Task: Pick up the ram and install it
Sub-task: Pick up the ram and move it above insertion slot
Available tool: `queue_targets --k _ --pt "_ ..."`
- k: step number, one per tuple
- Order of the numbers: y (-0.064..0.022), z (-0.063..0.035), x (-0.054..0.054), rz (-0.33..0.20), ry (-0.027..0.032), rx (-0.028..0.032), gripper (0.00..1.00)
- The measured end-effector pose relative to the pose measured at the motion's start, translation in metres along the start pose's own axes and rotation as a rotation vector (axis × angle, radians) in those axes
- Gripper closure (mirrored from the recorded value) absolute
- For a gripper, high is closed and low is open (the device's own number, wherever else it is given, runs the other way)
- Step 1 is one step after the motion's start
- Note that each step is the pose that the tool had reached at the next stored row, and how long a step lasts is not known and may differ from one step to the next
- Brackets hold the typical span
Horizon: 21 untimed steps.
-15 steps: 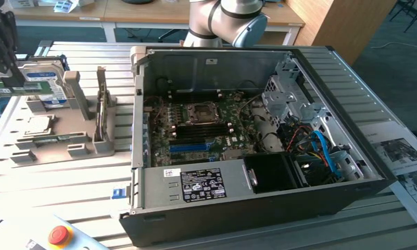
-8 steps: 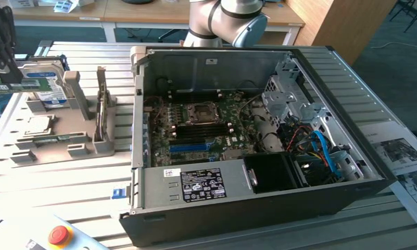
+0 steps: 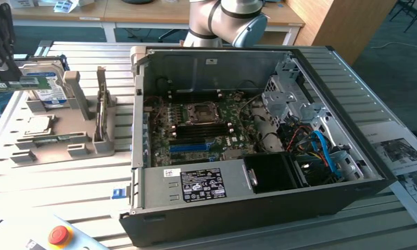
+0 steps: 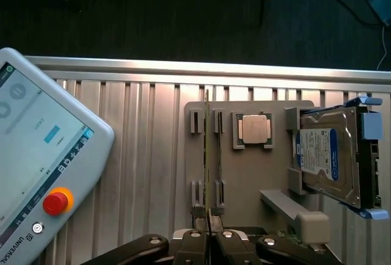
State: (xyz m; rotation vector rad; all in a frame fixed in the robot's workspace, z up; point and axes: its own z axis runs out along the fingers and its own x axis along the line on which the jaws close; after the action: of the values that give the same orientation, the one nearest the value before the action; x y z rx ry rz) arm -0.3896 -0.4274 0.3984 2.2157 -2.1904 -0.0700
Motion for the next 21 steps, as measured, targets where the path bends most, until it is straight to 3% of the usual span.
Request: queue_targets --k 7,15,21 --pt "0.0005 -0.0102 -0.0001 0.0 0.0 0.0001 0.88" --pt "-0.0002 -0.0106 -0.0001 0.0 0.0002 -0.0002 0.88" --pt "-0.0079 -0.0108 0.0 0.0 0.0001 0.0 0.88"
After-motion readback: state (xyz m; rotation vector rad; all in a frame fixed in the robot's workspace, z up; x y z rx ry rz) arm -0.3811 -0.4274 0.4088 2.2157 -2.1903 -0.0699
